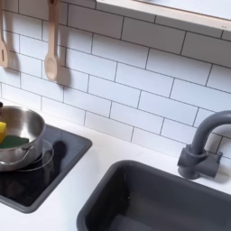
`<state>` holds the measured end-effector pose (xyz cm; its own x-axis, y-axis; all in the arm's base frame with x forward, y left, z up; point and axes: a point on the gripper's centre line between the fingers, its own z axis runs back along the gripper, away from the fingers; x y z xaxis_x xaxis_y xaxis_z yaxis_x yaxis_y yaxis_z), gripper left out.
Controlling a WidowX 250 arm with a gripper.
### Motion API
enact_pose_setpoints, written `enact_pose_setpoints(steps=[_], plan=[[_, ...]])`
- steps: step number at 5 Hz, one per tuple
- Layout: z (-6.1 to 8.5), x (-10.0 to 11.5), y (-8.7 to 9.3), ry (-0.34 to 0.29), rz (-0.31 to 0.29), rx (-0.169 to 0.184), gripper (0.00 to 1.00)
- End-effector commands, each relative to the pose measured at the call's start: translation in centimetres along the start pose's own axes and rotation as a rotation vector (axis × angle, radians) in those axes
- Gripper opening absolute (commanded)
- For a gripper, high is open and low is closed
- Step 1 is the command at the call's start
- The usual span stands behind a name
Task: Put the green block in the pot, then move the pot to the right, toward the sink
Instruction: 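Move the pot to the right, toward the sink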
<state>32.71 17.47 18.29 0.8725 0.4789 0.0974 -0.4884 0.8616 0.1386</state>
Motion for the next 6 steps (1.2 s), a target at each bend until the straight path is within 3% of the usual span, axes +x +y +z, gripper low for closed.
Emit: enact_pose_setpoints(steps=[1,3,6], plan=[[-0.3,-0.4,-0.4,0.012,-0.021,0.005,0.00],[-0.3,-0.5,-1.0,-0.001,-0.056,0.003,0.00],[0.2,-1.9,-3.4,0.006,-0.128,-0.026,0.00]])
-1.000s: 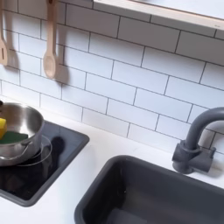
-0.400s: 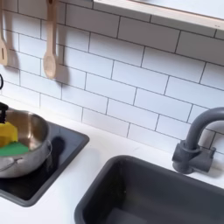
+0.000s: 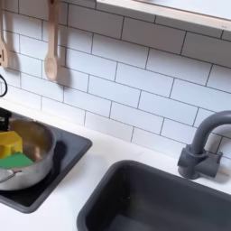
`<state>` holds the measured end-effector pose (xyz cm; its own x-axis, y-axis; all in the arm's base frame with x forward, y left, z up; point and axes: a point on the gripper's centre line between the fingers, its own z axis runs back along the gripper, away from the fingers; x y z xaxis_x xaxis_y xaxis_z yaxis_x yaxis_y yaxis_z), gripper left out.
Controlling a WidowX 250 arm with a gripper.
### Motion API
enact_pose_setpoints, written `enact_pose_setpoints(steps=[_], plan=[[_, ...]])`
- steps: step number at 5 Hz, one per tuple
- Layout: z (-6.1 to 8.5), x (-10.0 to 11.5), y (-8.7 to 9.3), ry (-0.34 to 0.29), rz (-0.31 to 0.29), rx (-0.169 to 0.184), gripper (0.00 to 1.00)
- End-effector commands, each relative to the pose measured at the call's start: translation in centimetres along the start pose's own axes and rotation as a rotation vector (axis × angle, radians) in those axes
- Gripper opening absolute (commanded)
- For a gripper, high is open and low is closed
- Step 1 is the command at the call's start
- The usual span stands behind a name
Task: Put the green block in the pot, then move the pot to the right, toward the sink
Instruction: 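Move the pot to the right, toward the sink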
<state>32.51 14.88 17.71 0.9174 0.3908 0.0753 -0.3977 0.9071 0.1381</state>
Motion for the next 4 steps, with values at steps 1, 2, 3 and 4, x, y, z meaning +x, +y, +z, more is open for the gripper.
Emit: enact_pose_setpoints(steps=[1,2,3,4], plan=[[0.5,-0.6,-2.5,0.000,-0.064,-0.029,0.00],[0.7,-1.1,-3.4,0.000,-0.083,-0.041,0.00],[1.0,-1.3,-3.9,-0.009,-0.097,-0.035,0.00],[1.7,-1.2,-3.9,-0.045,-0.111,-0.002,0.00]])
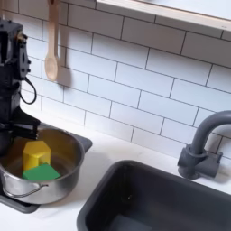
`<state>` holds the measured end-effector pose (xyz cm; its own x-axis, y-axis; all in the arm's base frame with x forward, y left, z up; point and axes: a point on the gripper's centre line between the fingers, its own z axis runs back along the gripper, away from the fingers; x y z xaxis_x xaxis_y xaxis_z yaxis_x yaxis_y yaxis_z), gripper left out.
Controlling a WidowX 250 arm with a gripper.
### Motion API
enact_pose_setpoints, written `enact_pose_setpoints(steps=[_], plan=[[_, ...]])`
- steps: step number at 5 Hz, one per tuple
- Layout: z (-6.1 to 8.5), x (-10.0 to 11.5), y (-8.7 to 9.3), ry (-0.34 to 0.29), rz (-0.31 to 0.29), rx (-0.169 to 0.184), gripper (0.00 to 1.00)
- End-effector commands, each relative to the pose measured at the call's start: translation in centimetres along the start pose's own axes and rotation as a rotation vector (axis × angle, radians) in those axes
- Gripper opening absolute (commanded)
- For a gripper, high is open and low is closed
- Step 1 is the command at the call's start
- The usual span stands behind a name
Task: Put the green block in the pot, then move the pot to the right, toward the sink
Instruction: 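Move the pot to the right, toward the sink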
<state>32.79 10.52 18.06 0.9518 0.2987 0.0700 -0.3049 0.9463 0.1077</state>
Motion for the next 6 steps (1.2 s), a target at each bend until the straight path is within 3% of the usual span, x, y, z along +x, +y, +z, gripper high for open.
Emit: enact_pose_setpoints(steps=[1,2,3,6], plan=[[2.0,0.7,-0.2,-0.068,-0.024,0.028,0.00],[2.1,0.7,-0.4,-0.068,-0.022,0.018,0.00],[3.0,1.0,-1.0,-0.070,-0.016,-0.027,0.00],[5.1,1.4,-1.9,-0.125,-0.035,-0.055,0.00]])
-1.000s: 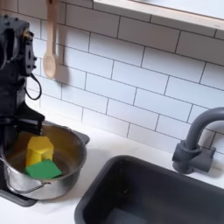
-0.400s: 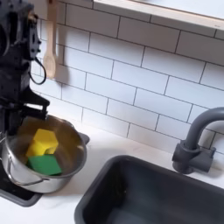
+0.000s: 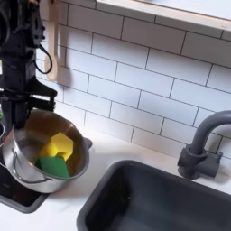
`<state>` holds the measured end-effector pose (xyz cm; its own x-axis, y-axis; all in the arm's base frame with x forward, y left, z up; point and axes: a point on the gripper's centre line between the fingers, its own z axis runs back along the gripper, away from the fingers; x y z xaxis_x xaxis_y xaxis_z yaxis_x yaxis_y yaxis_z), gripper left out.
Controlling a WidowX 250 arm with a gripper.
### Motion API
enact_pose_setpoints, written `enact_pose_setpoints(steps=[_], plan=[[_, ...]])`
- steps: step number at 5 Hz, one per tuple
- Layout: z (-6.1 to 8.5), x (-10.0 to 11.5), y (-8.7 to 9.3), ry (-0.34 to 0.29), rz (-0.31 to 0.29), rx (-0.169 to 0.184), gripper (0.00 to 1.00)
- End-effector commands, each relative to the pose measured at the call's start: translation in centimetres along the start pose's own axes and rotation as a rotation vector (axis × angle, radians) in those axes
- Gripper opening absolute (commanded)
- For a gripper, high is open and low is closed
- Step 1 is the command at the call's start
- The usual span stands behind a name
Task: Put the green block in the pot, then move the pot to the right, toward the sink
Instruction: 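Move the pot to the right, toward the sink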
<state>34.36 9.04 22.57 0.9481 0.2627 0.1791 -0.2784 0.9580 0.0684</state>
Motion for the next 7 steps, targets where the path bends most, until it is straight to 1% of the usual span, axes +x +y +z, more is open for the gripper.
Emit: enact_pose_setpoints(steps=[1,2,3,5,6,7], plan=[[1.0,0.4,-1.2,-0.027,-0.029,-0.022,0.00],[1.6,0.6,-1.8,-0.047,-0.051,-0.028,0.00],[2.0,0.6,-2.2,-0.060,-0.066,-0.039,0.00],[2.8,0.9,-2.4,-0.080,-0.082,-0.058,0.00],[3.8,0.8,-2.4,-0.104,-0.091,-0.070,0.00],[5.4,0.8,-2.5,-0.147,-0.105,-0.080,0.00]])
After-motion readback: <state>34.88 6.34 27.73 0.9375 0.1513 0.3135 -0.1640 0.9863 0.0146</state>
